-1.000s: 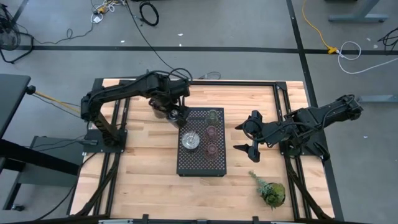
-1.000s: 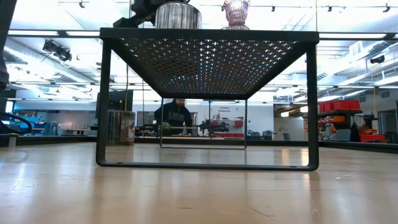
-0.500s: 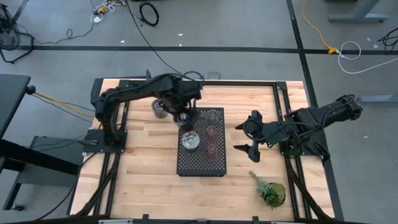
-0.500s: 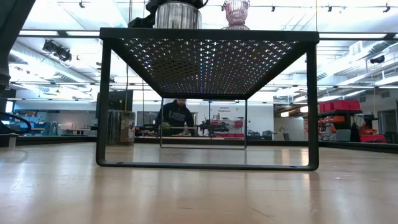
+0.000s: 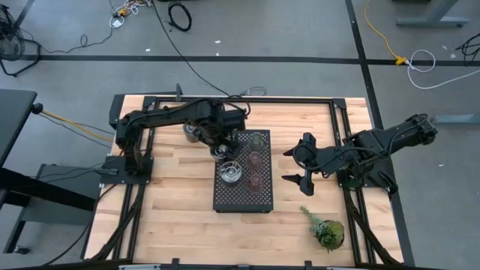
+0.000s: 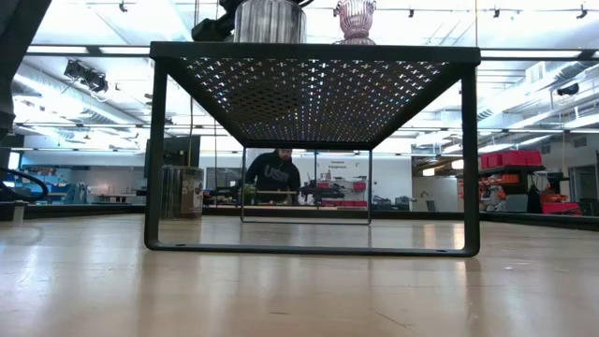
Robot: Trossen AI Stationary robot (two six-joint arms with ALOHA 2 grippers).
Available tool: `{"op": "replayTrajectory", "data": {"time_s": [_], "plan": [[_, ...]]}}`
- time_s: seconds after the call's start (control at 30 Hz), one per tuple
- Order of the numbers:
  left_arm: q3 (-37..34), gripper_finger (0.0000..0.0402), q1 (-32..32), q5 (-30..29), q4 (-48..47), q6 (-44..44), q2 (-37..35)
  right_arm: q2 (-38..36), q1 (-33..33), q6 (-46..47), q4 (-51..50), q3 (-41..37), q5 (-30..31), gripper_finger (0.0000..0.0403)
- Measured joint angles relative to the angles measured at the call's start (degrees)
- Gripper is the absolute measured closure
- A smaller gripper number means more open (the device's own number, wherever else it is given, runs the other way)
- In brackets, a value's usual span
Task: Pick & Place candle stick holders
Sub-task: Put the bottom silver scented candle on the shelf aligned with the silver scented candle
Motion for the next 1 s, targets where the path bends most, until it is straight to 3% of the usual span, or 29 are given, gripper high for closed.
{"op": "replayTrajectory", "data": {"time_s": [1.0], "plan": [[0.09,0.0043,-2.66,0.36,4.85,-1.92,0.89,0.00,0.00,-0.02,-0.02,0.00,-0.02,0.0034]]}}
